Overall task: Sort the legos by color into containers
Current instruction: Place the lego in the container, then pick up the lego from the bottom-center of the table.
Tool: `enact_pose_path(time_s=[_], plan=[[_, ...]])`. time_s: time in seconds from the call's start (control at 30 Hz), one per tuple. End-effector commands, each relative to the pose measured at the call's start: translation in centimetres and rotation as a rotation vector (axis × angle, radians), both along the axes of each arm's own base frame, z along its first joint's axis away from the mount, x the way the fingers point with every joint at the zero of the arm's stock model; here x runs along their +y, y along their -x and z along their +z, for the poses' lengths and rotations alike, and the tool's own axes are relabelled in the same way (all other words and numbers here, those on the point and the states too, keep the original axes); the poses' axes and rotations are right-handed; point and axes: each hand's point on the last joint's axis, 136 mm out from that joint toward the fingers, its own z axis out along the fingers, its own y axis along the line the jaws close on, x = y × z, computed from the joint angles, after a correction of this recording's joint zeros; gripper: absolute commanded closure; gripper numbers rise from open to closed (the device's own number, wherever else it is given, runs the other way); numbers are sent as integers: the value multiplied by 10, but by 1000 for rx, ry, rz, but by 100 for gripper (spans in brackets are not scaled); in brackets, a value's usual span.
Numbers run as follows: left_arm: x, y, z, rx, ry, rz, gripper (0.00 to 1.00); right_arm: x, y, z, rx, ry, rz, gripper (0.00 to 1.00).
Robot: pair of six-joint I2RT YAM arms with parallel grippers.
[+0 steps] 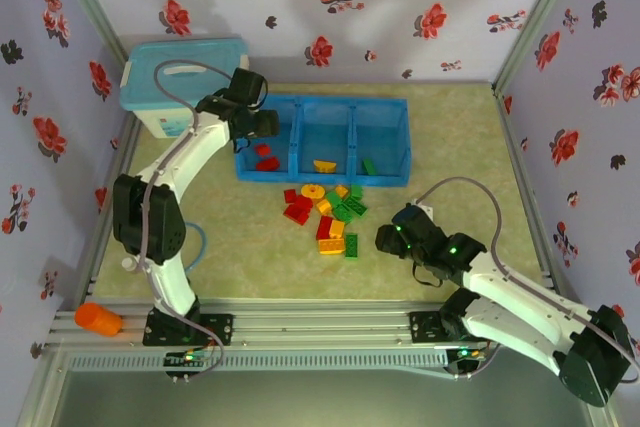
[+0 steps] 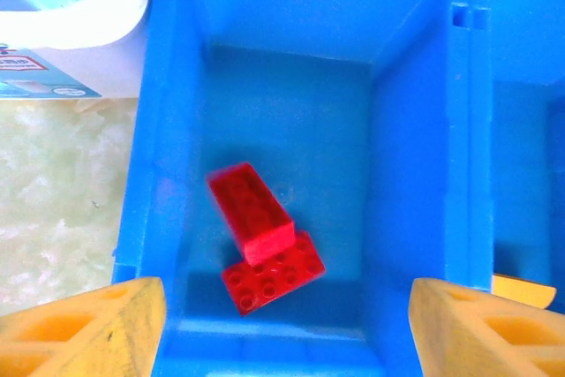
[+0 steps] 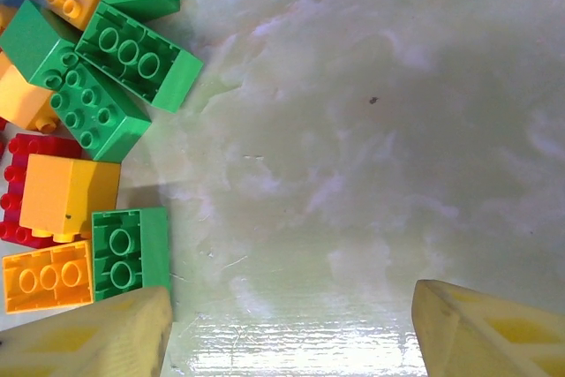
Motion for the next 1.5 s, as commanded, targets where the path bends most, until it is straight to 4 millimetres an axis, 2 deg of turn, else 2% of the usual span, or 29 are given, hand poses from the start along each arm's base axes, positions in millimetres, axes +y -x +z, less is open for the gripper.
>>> enact_pose_path(time_s=[0.0, 0.2, 0.3, 0.53, 0.73, 0.83, 1.0, 1.47], plan=[[-1, 33, 15, -13, 29, -25, 27, -1, 0, 11, -9, 19, -6, 28], [3, 95, 30, -93, 108, -60, 31, 13, -4, 30, -36, 53, 76, 25], [5, 129, 25, -116, 142, -81, 31, 26, -8, 38, -47, 60, 120, 23], [15, 202, -15, -100, 211, -95, 35, 60, -14, 36, -21, 121, 180, 24], [29, 245, -51, -15, 166, -85, 36, 97, -17, 30, 18, 146, 247, 29], [30, 258, -64, -3, 174, -89, 36, 112, -14, 21, 41, 162, 279, 27], [30, 268, -78, 16, 182, -84, 36, 135, -6, 3, 86, 190, 326, 25], [34, 274, -88, 23, 159, -75, 36, 166, -5, -25, 138, 303, 342, 24]])
